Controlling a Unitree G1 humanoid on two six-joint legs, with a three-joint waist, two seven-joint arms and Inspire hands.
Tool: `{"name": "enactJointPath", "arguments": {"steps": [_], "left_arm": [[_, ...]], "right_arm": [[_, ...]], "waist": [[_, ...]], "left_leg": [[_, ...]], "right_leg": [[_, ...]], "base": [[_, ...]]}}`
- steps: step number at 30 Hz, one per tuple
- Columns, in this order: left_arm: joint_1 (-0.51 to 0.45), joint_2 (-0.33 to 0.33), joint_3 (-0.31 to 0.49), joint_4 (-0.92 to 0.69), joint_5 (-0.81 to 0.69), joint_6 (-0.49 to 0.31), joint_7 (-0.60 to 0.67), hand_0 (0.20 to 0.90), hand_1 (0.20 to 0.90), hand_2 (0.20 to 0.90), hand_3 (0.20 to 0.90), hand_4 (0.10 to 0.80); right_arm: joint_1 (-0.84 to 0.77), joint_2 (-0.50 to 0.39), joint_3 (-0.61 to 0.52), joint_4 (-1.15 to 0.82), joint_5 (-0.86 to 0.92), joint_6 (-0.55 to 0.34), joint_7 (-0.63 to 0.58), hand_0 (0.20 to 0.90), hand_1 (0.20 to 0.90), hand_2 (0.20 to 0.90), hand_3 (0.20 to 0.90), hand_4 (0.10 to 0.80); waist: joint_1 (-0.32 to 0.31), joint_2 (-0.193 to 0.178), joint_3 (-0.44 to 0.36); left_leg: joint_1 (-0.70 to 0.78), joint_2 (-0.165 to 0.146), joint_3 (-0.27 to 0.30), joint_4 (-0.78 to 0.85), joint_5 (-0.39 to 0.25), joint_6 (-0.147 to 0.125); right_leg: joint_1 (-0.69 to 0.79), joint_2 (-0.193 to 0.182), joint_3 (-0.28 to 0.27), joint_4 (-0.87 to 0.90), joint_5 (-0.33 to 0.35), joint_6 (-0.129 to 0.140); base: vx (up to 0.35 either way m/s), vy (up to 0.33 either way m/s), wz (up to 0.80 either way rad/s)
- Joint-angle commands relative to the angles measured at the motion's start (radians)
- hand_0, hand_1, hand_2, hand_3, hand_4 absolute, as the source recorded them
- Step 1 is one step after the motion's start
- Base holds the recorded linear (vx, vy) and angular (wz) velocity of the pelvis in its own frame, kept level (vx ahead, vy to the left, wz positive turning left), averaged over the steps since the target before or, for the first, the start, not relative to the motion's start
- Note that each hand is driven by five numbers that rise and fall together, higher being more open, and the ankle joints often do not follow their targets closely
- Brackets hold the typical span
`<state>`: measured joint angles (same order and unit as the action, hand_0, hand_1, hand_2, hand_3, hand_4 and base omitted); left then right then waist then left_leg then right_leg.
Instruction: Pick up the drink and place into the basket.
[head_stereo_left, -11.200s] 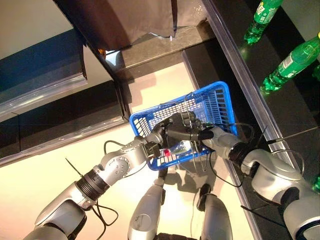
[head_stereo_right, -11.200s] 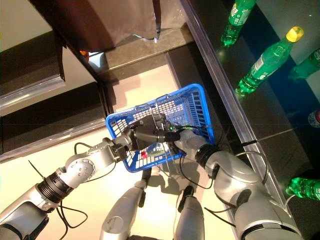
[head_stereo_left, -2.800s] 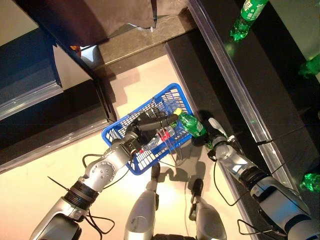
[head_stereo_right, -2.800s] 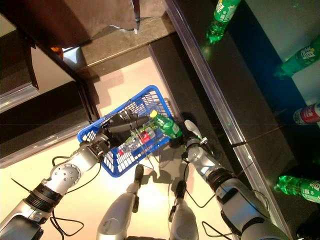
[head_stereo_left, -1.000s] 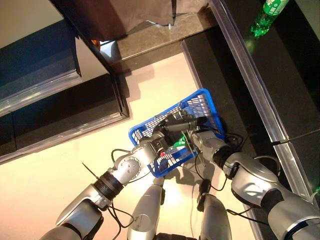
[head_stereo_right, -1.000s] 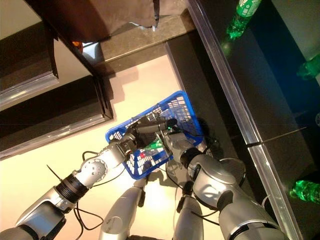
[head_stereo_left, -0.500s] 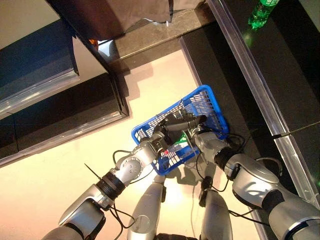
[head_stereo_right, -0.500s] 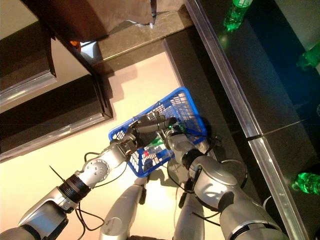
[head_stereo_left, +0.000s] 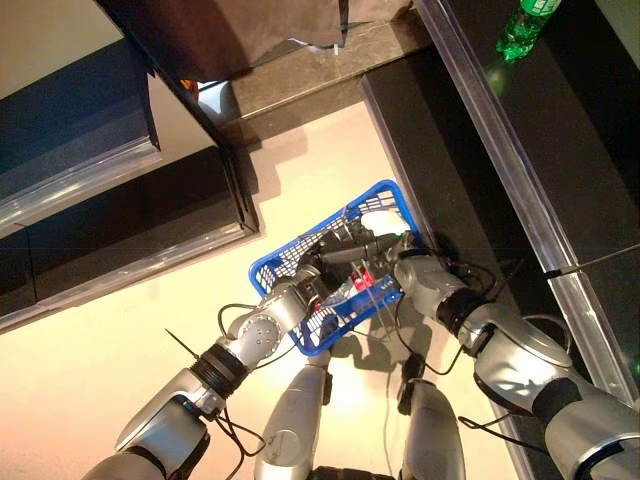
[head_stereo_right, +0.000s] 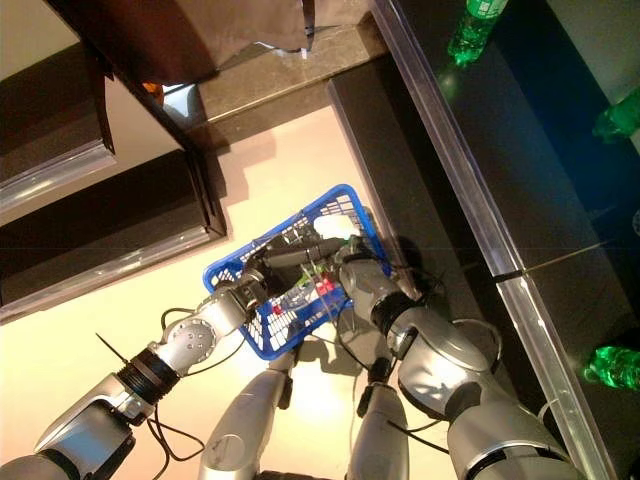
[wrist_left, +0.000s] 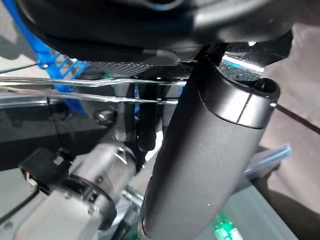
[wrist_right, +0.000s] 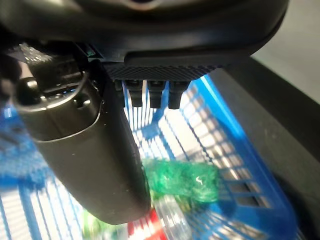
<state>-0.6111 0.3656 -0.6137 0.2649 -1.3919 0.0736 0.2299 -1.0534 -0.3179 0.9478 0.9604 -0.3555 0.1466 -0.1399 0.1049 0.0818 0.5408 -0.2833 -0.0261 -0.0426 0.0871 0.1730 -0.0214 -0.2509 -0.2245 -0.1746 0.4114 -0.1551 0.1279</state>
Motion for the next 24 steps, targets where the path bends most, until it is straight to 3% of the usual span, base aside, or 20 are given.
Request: {"name": "enactJointPath", "arguments": {"steps": [1, 5, 13, 24], "left_arm": [[-0.255, -0.137, 0.138, -0.388, -0.024, -0.138, -0.128, 0.3, 0.3, 0.3, 0.2, 0.1], [-0.144, -0.066, 0.21, -0.494, -0.065, -0.099, -0.089, 0.3, 0.3, 0.3, 0.2, 0.1], [0.075, -0.002, 0.331, -0.603, -0.07, -0.02, -0.064, 0.3, 0.3, 0.3, 0.2, 0.1], [0.392, -0.015, 0.454, -0.573, 0.122, 0.014, -0.021, 0.3, 0.3, 0.3, 0.2, 0.1]], "right_arm": [[-0.193, 0.033, -0.011, -0.175, 0.054, 0.014, -0.08, 0.9, 0.9, 0.9, 0.9, 0.8], [-0.086, -0.062, -0.069, -0.41, 0.078, 0.084, -0.085, 0.9, 0.9, 0.9, 0.9, 0.8], [0.154, -0.162, -0.202, -0.707, 0.063, 0.133, -0.107, 0.9, 0.9, 0.9, 0.9, 0.8], [0.542, -0.265, -0.45, -0.966, 0.054, 0.096, -0.175, 0.9, 0.9, 0.9, 0.9, 0.8]], "waist": [[-0.007, -0.021, -0.097], [-0.011, -0.044, -0.138], [-0.019, -0.077, -0.221], [-0.03, -0.093, -0.35]], "left_leg": [[0.07, -0.035, 0.033, 0.06, -0.145, 0.02], [0.129, -0.014, 0.03, -0.015, -0.133, 0.008], [0.213, 0.018, 0.025, -0.098, -0.118, -0.004], [0.292, 0.042, 0.02, -0.159, -0.112, -0.01]], "right_leg": [[0.055, 0.058, -0.003, -0.221, 0.185, -0.059], [0.106, 0.072, 0.001, -0.274, 0.189, -0.052], [0.191, 0.095, 0.011, -0.35, 0.197, -0.047], [0.284, 0.112, 0.018, -0.42, 0.201, -0.037]], "base": [[-0.031, -0.031, -0.02], [-0.007, -0.046, -0.08], [0.038, -0.05, -0.04], [0.072, -0.026, -0.04]]}}
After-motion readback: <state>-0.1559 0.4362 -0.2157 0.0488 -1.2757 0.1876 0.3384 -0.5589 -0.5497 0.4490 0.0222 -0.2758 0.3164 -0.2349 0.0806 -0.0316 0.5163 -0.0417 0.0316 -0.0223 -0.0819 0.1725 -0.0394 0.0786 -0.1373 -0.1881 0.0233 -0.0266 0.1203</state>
